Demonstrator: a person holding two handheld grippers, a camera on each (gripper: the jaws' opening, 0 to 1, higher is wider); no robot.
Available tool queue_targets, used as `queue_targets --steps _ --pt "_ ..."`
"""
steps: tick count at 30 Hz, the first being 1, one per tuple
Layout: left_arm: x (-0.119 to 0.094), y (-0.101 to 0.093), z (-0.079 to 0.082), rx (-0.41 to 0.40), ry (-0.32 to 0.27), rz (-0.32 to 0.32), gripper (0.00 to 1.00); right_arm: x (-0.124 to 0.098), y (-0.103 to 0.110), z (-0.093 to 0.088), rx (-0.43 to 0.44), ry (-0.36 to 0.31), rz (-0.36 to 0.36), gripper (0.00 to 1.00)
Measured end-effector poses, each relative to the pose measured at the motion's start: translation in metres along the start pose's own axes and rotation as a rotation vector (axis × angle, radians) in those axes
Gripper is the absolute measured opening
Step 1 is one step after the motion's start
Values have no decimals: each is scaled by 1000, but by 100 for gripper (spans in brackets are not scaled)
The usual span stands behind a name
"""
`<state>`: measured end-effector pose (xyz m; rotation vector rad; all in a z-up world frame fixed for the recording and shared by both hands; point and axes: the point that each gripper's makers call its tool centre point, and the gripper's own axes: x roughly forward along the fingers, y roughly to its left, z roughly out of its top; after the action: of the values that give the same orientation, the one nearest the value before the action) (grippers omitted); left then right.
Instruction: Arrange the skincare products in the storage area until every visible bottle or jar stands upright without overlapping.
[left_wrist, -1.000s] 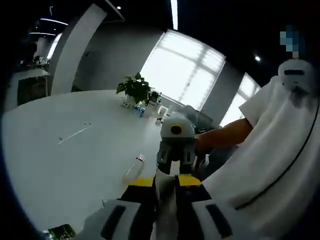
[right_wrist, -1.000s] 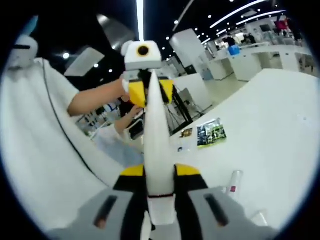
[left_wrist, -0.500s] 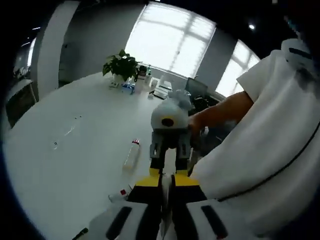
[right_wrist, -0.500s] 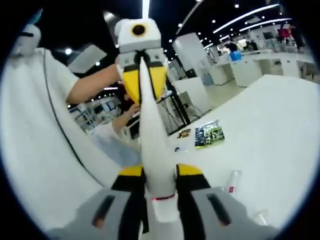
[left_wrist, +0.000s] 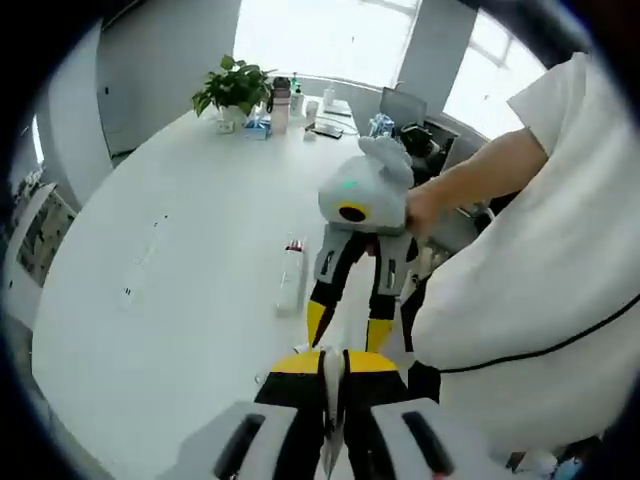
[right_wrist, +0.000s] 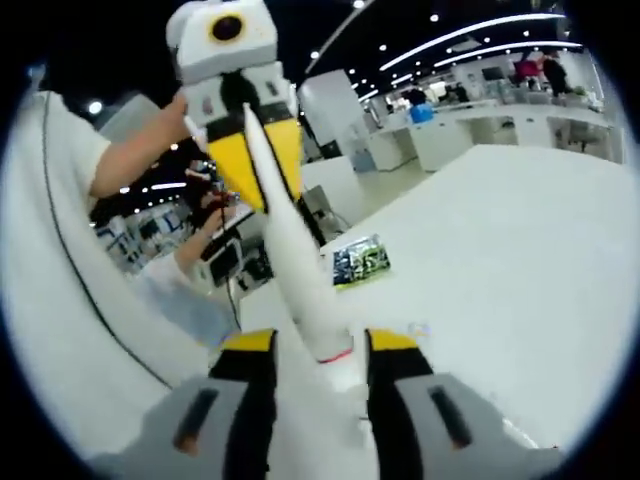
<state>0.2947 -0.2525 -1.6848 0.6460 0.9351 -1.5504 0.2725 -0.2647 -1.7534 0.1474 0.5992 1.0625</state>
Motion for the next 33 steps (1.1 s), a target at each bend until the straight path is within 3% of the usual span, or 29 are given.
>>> queue_targets --steps 2,5,12,18,22,33 --pt "3 16 -6 11 54 44 2 -8 -2 -3 9 -4 -14 34" --pt "6 31 -6 10 89 47 2 -21 -8 -5 25 -27 -57 37" --pt "6 75 9 42 114 110 3 -50 -27 -9 91 -118 -172 44" --pt "5 105 13 69 162 140 3 -63 -31 -14 136 -157 -210 46" --pt "2 136 16 73 200 173 3 -71 -34 -16 164 -186 -242 46" --pt "8 185 23 53 256 205 3 -91 -41 -25 282 -266 -327 46"
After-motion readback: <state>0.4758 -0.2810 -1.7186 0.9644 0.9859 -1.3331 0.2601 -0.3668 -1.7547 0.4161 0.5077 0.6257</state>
